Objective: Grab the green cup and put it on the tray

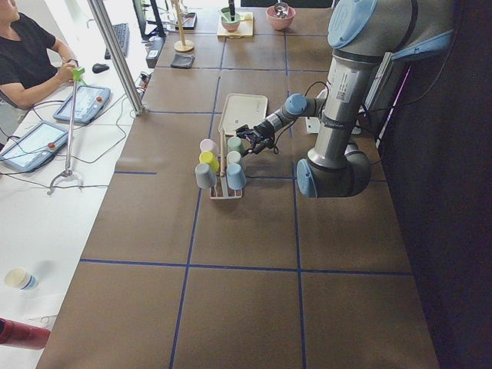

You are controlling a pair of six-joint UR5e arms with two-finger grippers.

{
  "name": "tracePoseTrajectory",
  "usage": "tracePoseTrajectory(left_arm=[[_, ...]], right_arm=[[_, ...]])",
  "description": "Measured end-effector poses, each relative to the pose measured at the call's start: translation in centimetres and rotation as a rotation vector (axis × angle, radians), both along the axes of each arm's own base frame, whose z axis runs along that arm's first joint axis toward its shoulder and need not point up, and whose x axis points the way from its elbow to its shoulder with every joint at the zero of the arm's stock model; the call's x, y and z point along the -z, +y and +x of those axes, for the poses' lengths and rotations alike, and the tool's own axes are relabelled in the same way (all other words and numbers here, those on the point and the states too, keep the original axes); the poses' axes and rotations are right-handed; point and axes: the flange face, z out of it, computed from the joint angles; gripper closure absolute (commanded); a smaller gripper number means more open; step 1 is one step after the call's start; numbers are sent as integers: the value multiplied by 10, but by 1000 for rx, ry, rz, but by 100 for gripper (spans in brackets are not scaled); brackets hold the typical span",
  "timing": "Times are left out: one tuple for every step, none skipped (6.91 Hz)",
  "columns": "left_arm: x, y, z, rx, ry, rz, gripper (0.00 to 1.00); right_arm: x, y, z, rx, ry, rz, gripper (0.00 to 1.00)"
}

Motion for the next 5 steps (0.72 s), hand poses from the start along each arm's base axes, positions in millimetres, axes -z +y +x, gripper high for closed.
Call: tracePoseTrajectory(left_arm=[[-3, -3, 0, 6, -2, -1, 3], [-5, -5, -1, 10, -5, -2, 8], [-5, -6, 0, 11, -5, -2, 11], [-5, -6, 0, 11, -3, -3, 18], [-4, -6, 0, 12, -2, -2, 36]], right_arm=[[0, 0, 0, -1, 0, 0, 0], [0, 0, 1, -2, 0, 0, 0], [1, 0, 1, -3, 0, 0, 0], [1, -1, 1, -3, 0, -1, 0], [1, 0, 1, -4, 0, -1, 0]])
